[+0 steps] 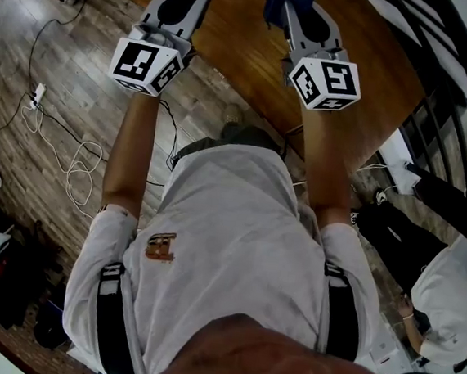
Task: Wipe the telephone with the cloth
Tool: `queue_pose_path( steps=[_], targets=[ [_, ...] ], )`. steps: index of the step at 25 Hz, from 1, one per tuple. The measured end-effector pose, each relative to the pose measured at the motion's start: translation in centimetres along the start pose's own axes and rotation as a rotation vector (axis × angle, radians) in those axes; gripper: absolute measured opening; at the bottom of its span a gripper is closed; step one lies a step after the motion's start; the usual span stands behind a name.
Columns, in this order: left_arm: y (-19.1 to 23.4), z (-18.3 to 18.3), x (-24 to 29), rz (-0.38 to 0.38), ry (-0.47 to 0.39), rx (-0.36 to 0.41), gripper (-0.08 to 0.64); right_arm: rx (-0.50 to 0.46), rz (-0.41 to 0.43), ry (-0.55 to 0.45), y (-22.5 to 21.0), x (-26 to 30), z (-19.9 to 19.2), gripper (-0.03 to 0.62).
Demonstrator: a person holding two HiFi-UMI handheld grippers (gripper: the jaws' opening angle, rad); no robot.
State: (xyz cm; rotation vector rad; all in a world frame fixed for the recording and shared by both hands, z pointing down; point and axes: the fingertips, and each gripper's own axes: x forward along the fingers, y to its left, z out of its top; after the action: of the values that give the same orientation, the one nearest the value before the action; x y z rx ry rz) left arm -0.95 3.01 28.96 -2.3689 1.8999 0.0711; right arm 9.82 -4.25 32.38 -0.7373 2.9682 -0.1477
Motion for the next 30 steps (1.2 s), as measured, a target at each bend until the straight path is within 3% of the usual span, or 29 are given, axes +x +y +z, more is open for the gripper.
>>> queue_pose_path(
  steps=[5,16,24,30],
  targets=[
    [2.2,-1.6,3.9,0.005,0.022,-0.007,0.018,0.012,0.001,0.011,-3.3,3.1,-0.9,0.078],
    [5.5,-2.6,8.5,-0.033,0.036,0.001,0.018,0.007,-0.03,0.021,-6.1,6.6,-0.9,0.078],
    [10.3,-4.6,14.2,-0.113,0.051,-0.005,0.018,-0.014,-0.093,0.047,-8.3,12.1,-1.6,0.078],
    [15.1,-7.2,18.4,-0.181,0.115,0.009,0.018,0.004,-0.175,0.068,-10.3,17.0,-2.4,0.078]
  ],
)
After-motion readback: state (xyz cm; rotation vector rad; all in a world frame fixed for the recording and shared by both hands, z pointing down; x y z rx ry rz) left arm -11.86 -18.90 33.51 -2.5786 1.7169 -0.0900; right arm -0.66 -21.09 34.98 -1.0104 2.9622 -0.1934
